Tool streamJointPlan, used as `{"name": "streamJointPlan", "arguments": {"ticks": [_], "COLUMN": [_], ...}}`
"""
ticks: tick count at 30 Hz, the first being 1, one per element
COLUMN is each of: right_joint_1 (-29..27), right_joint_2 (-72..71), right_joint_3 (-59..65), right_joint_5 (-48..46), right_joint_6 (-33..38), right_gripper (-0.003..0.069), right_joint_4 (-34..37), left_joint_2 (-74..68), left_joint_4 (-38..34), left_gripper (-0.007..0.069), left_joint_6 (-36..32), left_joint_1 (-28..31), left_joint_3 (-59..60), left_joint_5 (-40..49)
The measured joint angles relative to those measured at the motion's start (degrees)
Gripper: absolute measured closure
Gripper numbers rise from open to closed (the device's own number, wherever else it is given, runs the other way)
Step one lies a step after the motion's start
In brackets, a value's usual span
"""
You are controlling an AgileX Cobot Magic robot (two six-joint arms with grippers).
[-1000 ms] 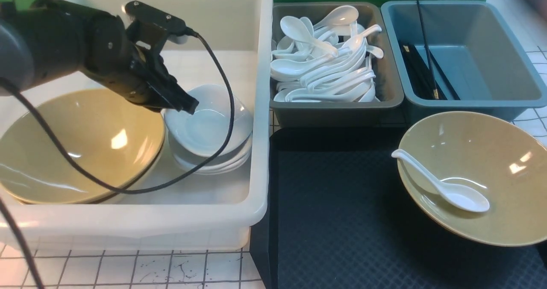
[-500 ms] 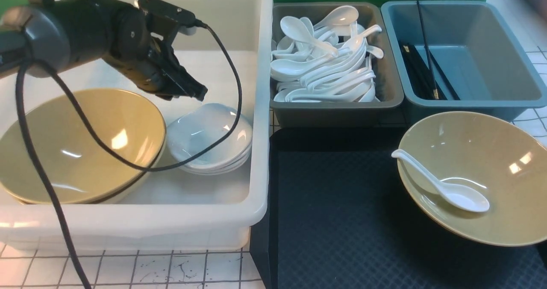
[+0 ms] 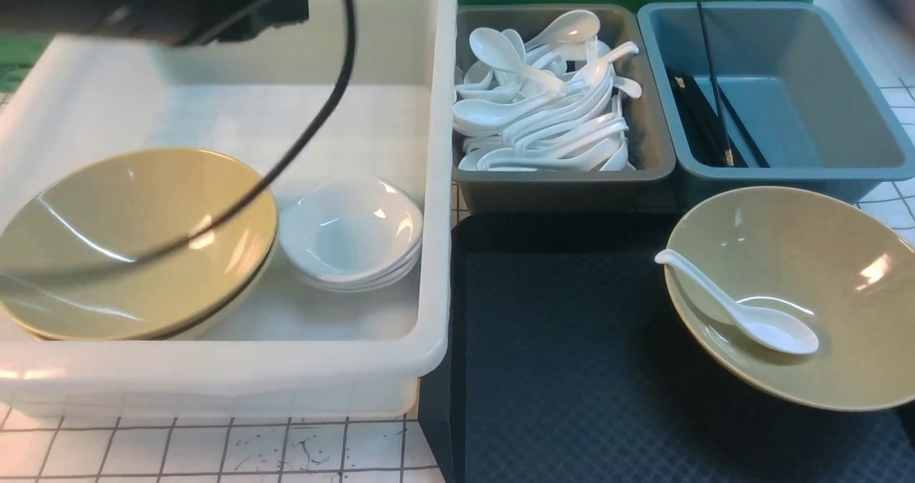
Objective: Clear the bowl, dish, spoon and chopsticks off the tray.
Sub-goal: Use the right arm to grab the soup spoon in the middle
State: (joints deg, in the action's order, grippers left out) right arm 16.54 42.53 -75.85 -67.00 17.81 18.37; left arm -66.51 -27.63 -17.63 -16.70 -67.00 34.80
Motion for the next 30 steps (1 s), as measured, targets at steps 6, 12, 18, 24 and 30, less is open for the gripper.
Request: {"name": "streamJointPlan", "arguments": {"ticks": [6,12,18,24,30], "right_joint_1": [0.1,0.1,0.1,-1.2,-5.7], "right_joint_2": [1.1,9.7,21.4,28.7,36.9], "right_joint_3": [11.0,17.8,16.6,15.8,15.8], "right_joint_5": [0.0,0.4,2.9,7.6,15.0], "right_joint_6": [-4.2,6.7,11.2,16.5,27.5], "right_gripper": [0.0487,0.0484,0.0452,0.0364,0.0221], "right_joint_4": [-5.2,-5.8,-9.3,-13.0,-10.5], "left_joint_2": [20.4,39.1,46.6,46.8,46.9], "left_joint_4": [-9.0,-15.6,-17.3,-19.4,-20.8], "left_gripper": [0.0626,0.0625,0.0625,0.0625,0.0625], "left_joint_6": [-1.9,-7.0,-8.1,-9.0,-14.6], "left_joint_1": [-4.5,-7.8,-7.9,-7.9,-8.1], "left_joint_3": [17.3,27.2,28.1,28.1,27.4], "left_joint_5": [0.4,4.3,8.8,13.4,14.5]}}
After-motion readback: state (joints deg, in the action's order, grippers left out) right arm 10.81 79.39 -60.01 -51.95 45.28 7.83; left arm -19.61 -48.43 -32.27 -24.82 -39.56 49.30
